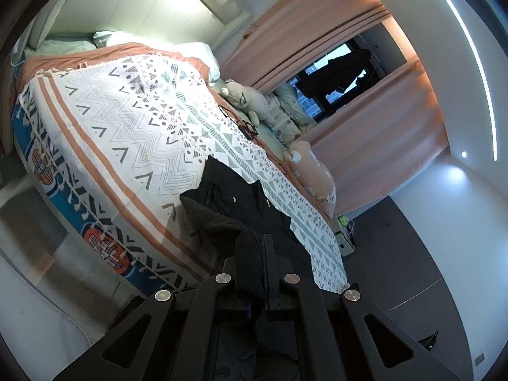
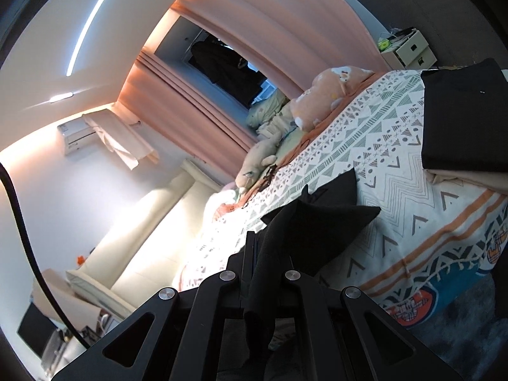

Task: Fold large clothes

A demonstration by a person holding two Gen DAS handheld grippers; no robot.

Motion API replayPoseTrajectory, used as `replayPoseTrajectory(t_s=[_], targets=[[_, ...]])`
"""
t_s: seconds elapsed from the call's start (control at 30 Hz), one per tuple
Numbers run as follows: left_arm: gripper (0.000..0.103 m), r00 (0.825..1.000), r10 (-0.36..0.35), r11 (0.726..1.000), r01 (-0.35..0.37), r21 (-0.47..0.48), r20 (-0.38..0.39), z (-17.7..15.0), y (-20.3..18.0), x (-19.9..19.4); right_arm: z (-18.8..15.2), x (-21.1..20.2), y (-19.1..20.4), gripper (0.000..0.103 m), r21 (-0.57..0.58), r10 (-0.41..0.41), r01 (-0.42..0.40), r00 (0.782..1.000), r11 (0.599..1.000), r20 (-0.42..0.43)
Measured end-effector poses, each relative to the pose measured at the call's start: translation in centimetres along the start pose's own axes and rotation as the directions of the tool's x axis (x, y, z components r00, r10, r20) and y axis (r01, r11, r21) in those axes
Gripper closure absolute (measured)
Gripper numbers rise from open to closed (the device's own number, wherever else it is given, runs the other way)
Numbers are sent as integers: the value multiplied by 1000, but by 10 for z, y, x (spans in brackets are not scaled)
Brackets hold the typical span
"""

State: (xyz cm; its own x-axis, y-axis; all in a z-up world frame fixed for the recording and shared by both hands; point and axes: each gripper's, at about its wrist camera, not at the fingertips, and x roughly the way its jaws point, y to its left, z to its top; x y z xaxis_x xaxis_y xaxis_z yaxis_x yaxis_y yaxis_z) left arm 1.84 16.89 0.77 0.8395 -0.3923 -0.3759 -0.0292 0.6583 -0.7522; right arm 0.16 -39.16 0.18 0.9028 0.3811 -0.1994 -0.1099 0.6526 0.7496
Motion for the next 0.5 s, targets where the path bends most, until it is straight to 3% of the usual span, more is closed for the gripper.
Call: replayPoseTrajectory(t_s=[0.5], targets=[[99,999,-13,1000,12,14,51,78,-41,78,68,82,2,99,31,-16,15,999,999,43]])
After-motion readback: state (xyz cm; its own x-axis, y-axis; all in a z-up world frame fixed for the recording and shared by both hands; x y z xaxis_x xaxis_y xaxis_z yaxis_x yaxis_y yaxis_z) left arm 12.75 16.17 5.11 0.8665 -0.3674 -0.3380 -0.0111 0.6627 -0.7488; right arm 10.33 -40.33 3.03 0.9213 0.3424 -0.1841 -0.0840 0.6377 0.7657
